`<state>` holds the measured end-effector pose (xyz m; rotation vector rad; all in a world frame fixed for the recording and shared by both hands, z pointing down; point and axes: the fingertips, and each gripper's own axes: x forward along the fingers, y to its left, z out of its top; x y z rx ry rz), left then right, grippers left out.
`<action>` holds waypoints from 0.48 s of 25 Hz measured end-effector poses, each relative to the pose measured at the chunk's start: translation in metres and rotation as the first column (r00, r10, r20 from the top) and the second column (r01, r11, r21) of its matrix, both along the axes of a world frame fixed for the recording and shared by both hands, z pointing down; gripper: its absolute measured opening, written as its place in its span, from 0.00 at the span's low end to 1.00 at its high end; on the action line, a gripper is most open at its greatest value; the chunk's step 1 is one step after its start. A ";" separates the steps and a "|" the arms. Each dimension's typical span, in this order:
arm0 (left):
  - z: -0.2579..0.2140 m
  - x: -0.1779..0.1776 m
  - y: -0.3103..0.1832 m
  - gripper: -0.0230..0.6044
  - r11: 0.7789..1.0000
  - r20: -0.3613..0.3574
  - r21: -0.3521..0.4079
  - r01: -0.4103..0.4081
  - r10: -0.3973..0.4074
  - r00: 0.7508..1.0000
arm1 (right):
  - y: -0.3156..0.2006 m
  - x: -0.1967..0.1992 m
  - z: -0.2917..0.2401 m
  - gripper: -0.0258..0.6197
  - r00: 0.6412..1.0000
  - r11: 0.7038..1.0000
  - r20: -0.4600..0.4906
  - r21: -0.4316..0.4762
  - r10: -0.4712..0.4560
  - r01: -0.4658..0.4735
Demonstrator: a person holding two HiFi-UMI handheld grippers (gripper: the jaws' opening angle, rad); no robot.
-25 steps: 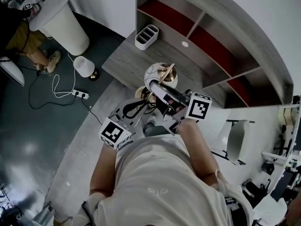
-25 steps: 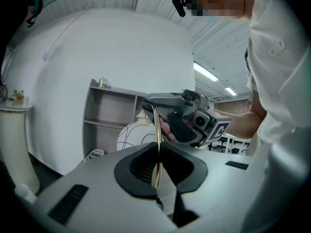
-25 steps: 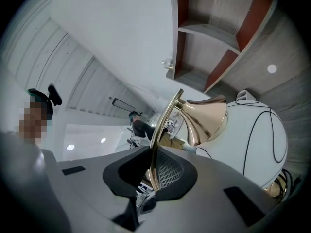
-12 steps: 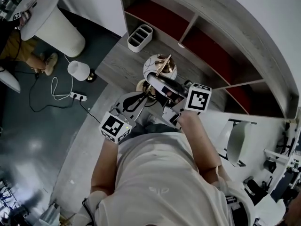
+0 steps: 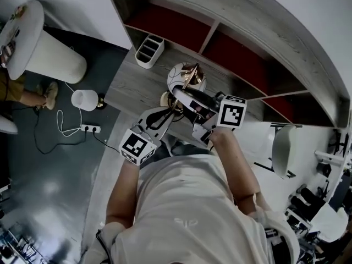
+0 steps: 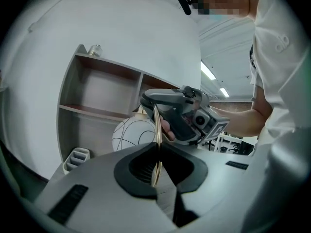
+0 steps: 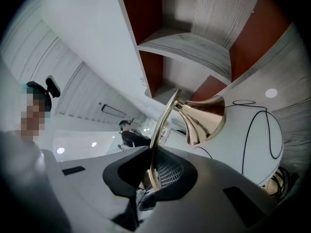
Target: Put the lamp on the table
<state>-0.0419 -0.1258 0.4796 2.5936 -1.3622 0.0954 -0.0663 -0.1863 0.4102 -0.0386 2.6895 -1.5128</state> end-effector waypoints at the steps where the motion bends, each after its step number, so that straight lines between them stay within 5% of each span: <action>1: 0.003 -0.001 -0.004 0.11 1.000 -0.001 -0.004 -0.026 0.026 1.000 | -0.005 0.000 0.003 0.13 1.000 1.000 -0.005 -0.002 0.018 -0.018; 12: 0.028 -0.012 -0.035 0.11 0.985 -0.027 -0.025 -0.169 0.169 0.985 | -0.036 -0.011 0.028 0.13 0.994 0.995 -0.054 0.013 0.100 -0.099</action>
